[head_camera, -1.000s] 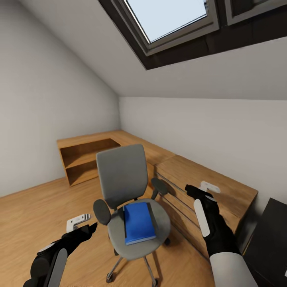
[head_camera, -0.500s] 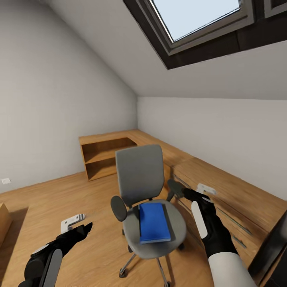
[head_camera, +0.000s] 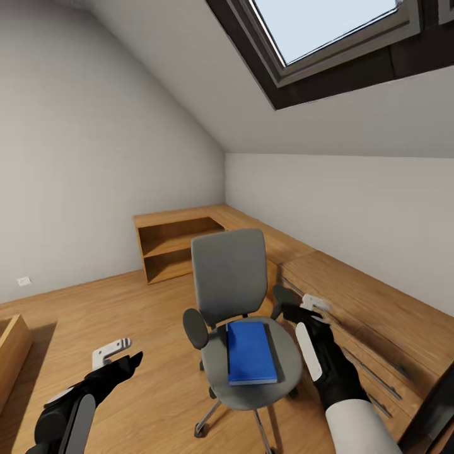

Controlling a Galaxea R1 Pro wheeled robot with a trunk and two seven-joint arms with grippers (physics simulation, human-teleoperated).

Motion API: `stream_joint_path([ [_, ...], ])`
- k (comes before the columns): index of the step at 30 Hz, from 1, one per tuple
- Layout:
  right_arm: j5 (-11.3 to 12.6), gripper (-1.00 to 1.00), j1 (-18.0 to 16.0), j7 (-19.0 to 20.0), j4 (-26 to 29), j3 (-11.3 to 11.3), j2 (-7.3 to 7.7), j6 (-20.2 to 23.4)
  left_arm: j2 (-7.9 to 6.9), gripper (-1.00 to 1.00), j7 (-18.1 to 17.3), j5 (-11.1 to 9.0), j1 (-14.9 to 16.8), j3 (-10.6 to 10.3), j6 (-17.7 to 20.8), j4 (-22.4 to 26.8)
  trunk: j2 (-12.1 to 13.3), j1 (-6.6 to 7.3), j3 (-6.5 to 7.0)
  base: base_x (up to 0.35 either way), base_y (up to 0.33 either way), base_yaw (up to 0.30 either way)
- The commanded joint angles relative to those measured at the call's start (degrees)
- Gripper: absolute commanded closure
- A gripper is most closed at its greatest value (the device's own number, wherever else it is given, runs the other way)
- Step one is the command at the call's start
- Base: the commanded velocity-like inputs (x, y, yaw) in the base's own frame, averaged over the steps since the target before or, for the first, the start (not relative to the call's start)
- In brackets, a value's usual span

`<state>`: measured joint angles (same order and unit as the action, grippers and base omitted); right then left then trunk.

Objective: In the bedroom, organize the workspace by keeping the computer under the desk, ensuring the monitor is on the desk, placing the keyboard on the desk next to the monitor, placing the mouse on the desk next to the keyboard, moving the folder from the swivel chair onto the desk next to the mouse, stacking the notebook on top of the folder with the pen on top of the notebook, and positioning the swivel chair next to the desk.

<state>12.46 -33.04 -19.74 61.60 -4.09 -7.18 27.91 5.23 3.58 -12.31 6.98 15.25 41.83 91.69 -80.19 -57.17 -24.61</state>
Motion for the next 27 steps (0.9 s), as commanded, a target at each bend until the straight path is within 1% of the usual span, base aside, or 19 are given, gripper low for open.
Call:
stream_joint_path([
  [1,0.63,-1.00,-0.06,0.70,-1.03,0.70,-0.03,0.11,0.04,-1.00,0.36,-0.61,0.05,0.17,0.29,0.07,-0.04,0.00,-0.07,0.000,0.000,0.003],
  [6,0.70,-1.00,-0.07,3.53,-2.75,2.02,-0.05,-0.67,0.04,-1.00,0.32,-0.61,0.05,0.27,0.30,0.26,-0.04,0.00,-0.07,0.000,0.000,0.002],
  [9,0.72,-1.00,-0.08,5.31,-3.54,2.66,-0.07,-2.48,0.15,-1.00,0.29,-0.68,0.05,0.23,0.35,0.98,-0.04,0.00,-0.07,0.000,0.000,0.000],
  [15,0.73,-1.00,-0.08,5.67,-3.85,2.64,0.00,-3.04,0.18,-1.00,0.29,-0.70,0.05,0.22,0.36,1.09,-0.04,0.00,-0.07,0.000,0.000,0.000],
  [17,0.81,-1.00,-0.09,5.77,-3.96,2.54,-0.03,-4.21,0.21,-1.00,0.29,-0.70,0.05,0.22,0.36,1.12,-0.04,0.00,-0.07,0.000,0.000,0.000],
  [19,0.81,-1.00,-0.08,5.77,-4.02,2.56,-0.03,-4.45,0.21,-1.00,0.29,-0.70,0.05,0.21,0.36,1.12,-0.04,0.00,-0.07,0.000,0.000,0.000],
  [20,0.82,-1.00,-0.07,5.77,-5.01,2.66,-0.03,-5.44,0.21,-1.00,0.29,-0.70,0.05,0.22,0.36,1.12,-0.04,0.00,-0.07,0.137,0.000,0.000],
  [27,0.82,-1.00,-0.06,5.82,-5.25,2.75,-0.03,-5.96,0.21,-1.00,0.29,-0.70,0.05,0.22,0.36,1.12,-0.04,0.00,-0.07,0.242,0.056,0.000],
])
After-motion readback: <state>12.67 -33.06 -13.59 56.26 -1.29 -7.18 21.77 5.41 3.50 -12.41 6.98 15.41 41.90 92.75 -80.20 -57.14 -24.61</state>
